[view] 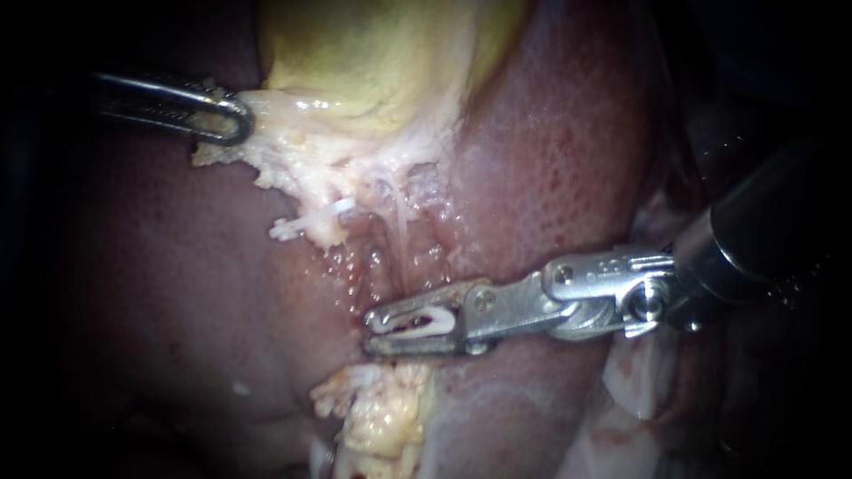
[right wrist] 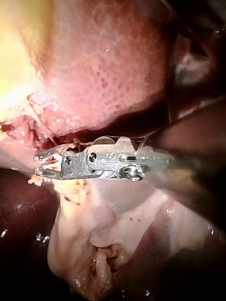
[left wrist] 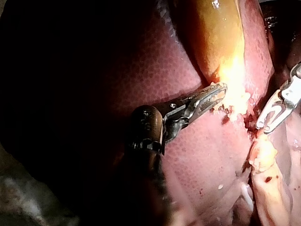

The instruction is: Clipping first clip right tube

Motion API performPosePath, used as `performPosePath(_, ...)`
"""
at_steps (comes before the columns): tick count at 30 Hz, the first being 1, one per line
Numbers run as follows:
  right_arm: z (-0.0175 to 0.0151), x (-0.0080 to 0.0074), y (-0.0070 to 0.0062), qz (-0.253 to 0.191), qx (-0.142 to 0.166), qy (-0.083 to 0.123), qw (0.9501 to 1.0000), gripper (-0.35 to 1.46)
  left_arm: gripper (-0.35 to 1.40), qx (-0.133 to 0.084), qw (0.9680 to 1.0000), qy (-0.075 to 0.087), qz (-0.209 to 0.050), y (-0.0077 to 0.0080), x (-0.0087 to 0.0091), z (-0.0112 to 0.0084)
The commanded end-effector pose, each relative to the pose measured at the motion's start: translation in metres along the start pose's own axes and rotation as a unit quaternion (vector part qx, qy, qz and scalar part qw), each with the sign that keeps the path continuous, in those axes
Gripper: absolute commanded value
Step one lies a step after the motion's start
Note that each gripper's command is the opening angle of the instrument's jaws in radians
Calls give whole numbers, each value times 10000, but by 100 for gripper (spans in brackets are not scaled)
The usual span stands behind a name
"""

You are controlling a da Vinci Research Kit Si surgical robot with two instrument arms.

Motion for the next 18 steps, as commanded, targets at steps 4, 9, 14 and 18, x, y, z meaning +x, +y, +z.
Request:
performPosePath(4,-1,0,-1,-3,5,-1,10000,7,-35,-1,10000,0,1,0,0,0)
performPosePath(9,-1,1,-3,-4,13,14,10000,34,-35,-1,10000,0,1,0,0,-1)
performPosePath(14,-6,2,-7,26,46,131,9999,45,-35,-2,10000,-1,1,0,0,-1)
performPosePath(18,-14,2,-8,30,6,155,9999,47,-35,-4,10000,-1,0,0,0,-2)
